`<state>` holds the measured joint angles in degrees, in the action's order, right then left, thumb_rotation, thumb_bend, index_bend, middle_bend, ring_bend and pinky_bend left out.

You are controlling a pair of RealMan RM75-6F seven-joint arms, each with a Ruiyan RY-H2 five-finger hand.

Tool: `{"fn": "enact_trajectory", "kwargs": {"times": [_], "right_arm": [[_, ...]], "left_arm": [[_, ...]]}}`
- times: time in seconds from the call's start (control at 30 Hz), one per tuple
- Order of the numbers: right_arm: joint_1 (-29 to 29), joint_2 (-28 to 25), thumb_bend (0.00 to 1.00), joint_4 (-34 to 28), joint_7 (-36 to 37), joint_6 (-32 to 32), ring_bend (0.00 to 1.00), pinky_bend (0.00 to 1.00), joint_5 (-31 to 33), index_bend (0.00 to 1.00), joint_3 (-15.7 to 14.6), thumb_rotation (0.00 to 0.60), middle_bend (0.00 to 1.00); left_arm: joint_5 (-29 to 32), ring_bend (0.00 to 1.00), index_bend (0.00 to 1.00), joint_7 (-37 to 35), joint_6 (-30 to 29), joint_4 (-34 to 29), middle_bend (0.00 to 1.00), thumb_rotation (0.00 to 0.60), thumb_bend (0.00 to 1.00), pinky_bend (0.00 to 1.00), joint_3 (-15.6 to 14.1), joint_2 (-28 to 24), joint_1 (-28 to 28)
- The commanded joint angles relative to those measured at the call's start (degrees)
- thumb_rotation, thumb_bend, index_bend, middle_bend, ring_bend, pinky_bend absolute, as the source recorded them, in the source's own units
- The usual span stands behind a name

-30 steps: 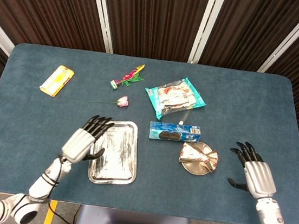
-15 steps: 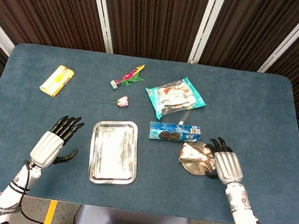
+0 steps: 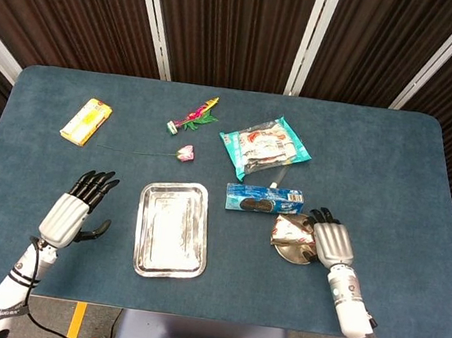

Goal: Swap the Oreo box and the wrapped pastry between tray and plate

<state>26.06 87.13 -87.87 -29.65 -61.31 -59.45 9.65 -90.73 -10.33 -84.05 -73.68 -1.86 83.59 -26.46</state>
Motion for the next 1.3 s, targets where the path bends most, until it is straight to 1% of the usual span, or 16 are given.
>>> {"fn": "enact_trajectory", "kwargs": {"times": [0.03, 0.1, 0.17, 0.3, 0.43, 0.53, 0.73, 0.8, 0.83, 0.93, 1.03, 1.17, 1.3], "right_arm": [[0.38, 0.61, 0.30, 0.78, -0.12, -0.40, 0.28, 0.50, 0.48, 0.53, 0.17, 0.600, 0.34], [0.56, 0.93, 0.30, 1.09, -0.21, -0.69, 0.32, 0.54, 0.52, 0.58, 0.04, 0.600, 0.38], [0.64, 1.32, 0.31, 1.52, -0.39, -1.29, 0.38, 0.60, 0.15, 0.64, -0.19, 0.600, 0.42], [0.82, 1.60, 0.34, 1.70, -0.79, -1.75, 0.48, 0.67, 0.41, 0.71, -0.45, 0.600, 0.50], [0.59, 0.74, 0.38, 0.26, -0.85, -3.07, 0.55, 0.70, -0.06, 0.79, -0.57, 0.600, 0.57], [0.14, -0.67, 0.40, -1.57, -0.92, -4.45, 0.58, 0.71, -1.13, 0.83, -0.92, 0.600, 0.61], [-0.49, -2.96, 0.42, -4.56, -0.28, -5.33, 0.61, 0.73, -2.30, 0.85, -1.45, 0.600, 0.63], [-1.53, -6.08, 0.42, -9.11, 0.60, -6.61, 0.61, 0.73, -5.73, 0.86, -3.05, 0.600, 0.63], [-1.82, -7.02, 0.42, -10.39, 1.04, -6.84, 0.61, 0.73, -6.85, 0.86, -3.59, 0.600, 0.63], [-2.67, -9.21, 0.42, -13.46, 2.15, -7.89, 0.61, 0.73, -10.65, 0.86, -5.25, 0.600, 0.63], [-3.20, -10.29, 0.42, -15.72, 2.48, -8.33, 0.61, 0.73, -13.25, 0.86, -6.70, 0.600, 0.63], [-3.12, -9.79, 0.42, -17.51, 1.82, -7.83, 0.61, 0.73, -15.86, 0.86, -8.25, 0.600, 0.63], [-1.83, -6.84, 0.42, -18.02, -1.50, -5.82, 0.61, 0.73, -16.38, 0.86, -8.96, 0.600, 0.63]], "left_arm": [[-0.20, 0.00, 0.00, -0.17, 0.11, 0.04, 0.00, 0.600, 0.38, 0.03, 0.18, -0.20, 0.31], [-0.37, 0.00, 0.00, -0.23, 0.07, 0.21, 0.00, 0.600, 0.38, 0.03, 0.40, -0.24, 0.57], [-0.36, 0.00, 0.00, -0.38, 0.35, 0.23, 0.00, 0.600, 0.38, 0.03, 0.55, -0.24, 0.73], [-0.75, 0.00, 0.00, -1.08, 0.83, 0.65, 0.00, 0.600, 0.38, 0.03, 0.56, -0.38, 1.05], [-0.59, 0.00, 0.00, -1.52, 0.89, 0.83, 0.00, 0.600, 0.38, 0.03, 0.98, -0.58, 1.63], [-0.79, 0.00, 0.00, -1.42, 0.86, 0.97, 0.00, 0.600, 0.38, 0.03, 1.31, -0.60, 1.79], [-0.84, 0.00, 0.00, -1.17, 1.83, 0.12, 0.00, 0.600, 0.38, 0.03, 1.60, -0.96, 1.59], [-0.82, 0.00, 0.00, -0.26, 2.17, -0.04, 0.00, 0.600, 0.38, 0.03, 2.07, -0.64, 1.40], [-0.66, 0.00, 0.00, -0.07, 2.45, -0.16, 0.00, 0.600, 0.38, 0.03, 2.19, -0.60, 1.38], [-0.72, 0.00, 0.00, 0.69, 2.63, -0.35, 0.00, 0.600, 0.38, 0.03, 2.46, -0.66, 1.43], [-0.75, 0.00, 0.00, 0.89, 2.69, -0.82, 0.00, 0.600, 0.38, 0.03, 2.64, -0.90, 1.60], [-0.99, 0.00, 0.00, 1.68, 2.53, -1.40, 0.00, 0.600, 0.38, 0.03, 2.89, -1.40, 1.78], [-0.85, 0.00, 0.00, 1.91, 2.25, -1.98, 0.00, 0.600, 0.38, 0.03, 3.09, -1.98, 2.31]]}}
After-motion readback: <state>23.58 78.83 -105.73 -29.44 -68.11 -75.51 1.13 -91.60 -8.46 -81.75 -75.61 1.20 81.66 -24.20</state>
